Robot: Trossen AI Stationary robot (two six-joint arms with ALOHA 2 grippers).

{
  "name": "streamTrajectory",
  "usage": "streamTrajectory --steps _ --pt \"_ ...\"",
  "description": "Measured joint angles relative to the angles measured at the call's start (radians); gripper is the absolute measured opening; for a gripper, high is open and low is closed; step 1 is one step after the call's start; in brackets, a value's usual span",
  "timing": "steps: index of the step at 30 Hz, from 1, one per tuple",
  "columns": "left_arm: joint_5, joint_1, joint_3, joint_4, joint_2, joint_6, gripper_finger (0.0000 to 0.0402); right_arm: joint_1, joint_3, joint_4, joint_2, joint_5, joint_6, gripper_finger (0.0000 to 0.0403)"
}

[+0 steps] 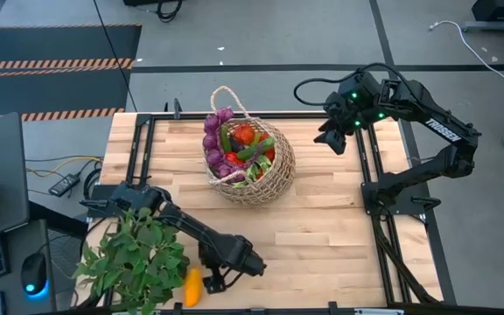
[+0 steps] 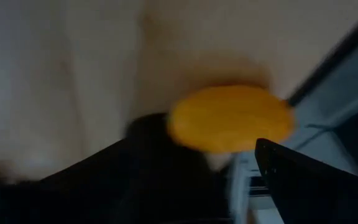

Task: Build produce basket
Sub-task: Put the yellow mango into the brown basket

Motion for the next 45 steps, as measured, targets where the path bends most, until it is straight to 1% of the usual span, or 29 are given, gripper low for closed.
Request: streamTrajectory --steps 2,6,7,11,15,18,21,28,33,39,45 --pt "-0.036 0.016 0.0 -0.011 -0.001 0.058 0.0341 0.0 0.0 -0.023 -0.002 0.009 0.005 0.0219" --pt "-0.034 0.037 0.0 0.031 -0.024 0.092 0.0341 0.0 0.0 -0.06 -0.007 0.011 0.008 0.0219" --pt "-0.033 0.034 0.0 0.029 -0.028 0.124 0.0341 0.0 0.0 -0.066 -0.008 0.011 0.007 0.0219" --pt "-0.037 0.01 0.0 0.016 -0.029 0.335 0.034 0.0 0.0 -0.073 -0.009 0.011 0.008 0.0219" --pt "-0.088 -0.019 0.0 0.011 -0.034 0.562 0.0336 0.0 0.0 -0.069 -0.008 0.029 0.006 0.0219" --pt "-0.108 -0.041 0.0 0.011 -0.038 0.662 0.0334 0.0 0.0 -0.07 -0.008 0.035 0.0 0.0219" --pt "-0.112 -0.062 0.0 0.024 -0.039 0.674 0.0334 -0.001 0.0 -0.073 -0.008 0.035 -0.001 0.0219" --pt "-0.19 -0.127 0.0 -0.002 -0.04 0.709 0.0331 -0.002 0.0 -0.072 -0.007 0.037 0.029 0.0219" --pt "-0.193 -0.148 0.0 -0.007 -0.04 0.719 0.0319 -0.002 0.0 -0.072 -0.007 0.038 0.068 0.0219" --pt "-0.194 -0.117 0.0 -0.008 -0.068 0.798 0.0296 0.002 0.0 -0.072 -0.007 0.038 0.141 0.0219" --pt "-0.195 -0.048 0.0 -0.007 -0.095 0.83 0.0279 0.045 0.0 -0.073 -0.007 0.037 0.173 0.0219"
